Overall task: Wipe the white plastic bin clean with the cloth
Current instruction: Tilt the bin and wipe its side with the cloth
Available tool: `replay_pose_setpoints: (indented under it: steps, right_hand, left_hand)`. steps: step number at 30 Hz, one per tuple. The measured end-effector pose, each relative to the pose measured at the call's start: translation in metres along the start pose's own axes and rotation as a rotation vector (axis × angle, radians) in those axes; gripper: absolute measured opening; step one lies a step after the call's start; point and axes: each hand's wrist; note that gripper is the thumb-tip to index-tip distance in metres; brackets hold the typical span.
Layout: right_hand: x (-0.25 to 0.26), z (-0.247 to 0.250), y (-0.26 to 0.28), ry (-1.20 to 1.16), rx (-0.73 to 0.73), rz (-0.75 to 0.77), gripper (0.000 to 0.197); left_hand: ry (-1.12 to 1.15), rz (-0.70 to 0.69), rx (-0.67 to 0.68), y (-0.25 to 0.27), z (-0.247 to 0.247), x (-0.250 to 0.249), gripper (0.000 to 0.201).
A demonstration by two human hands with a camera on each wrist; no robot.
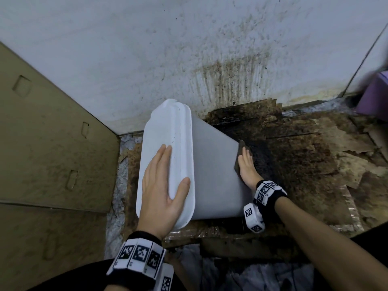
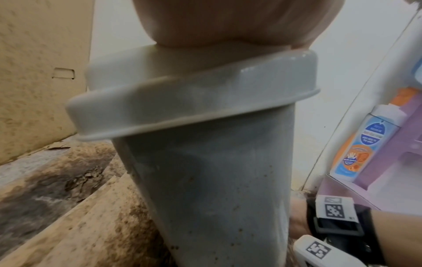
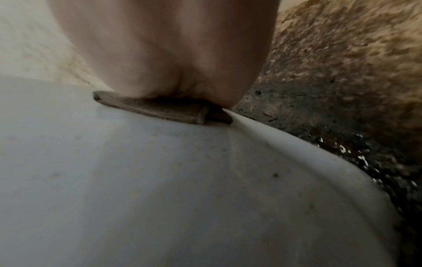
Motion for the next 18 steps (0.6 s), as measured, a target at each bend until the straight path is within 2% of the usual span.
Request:
replay_pose_setpoints:
  steps: [4, 6, 11, 15, 18]
  right_hand:
    - [0.018, -0.003, 0.013, -0.031, -0.059, 0.018, 0.05]
    - [0.038, -0.01, 0.025, -0.019, -0.054, 0.109, 0.049]
    - [0.089, -0.036, 0.056, -0.198, -0.045, 0.382, 0.053]
    - [0.078, -0.051, 0.077, -0.198, -0.15, 0.535, 0.052]
    - [0.046, -0.056, 0.082, -0.175, -0.201, 0.522, 0.051]
  left_hand:
    - [-0.024, -0.007, 0.002, -0.001, -0.002, -0.003, 0.071]
    - [-0.022, -0.011, -0.008, -0.001, -0.002, -0.001, 0.071]
    - [-0.028, -0.013, -0.006, -0.001, -0.003, 0.0, 0.071]
    - [-0.026, -0.026, -0.018, -0.001, -0.005, -0.002, 0.072]
    - [-0.02, -0.014, -0.02, -0.001, -0.004, 0.001, 0.072]
Point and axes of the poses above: each hand's wrist, its own y-axis away from the middle knuckle, its own z-axis out of the back of the hand, x = y × z, and after that the axes turned 6 degrees about -x, right-handed
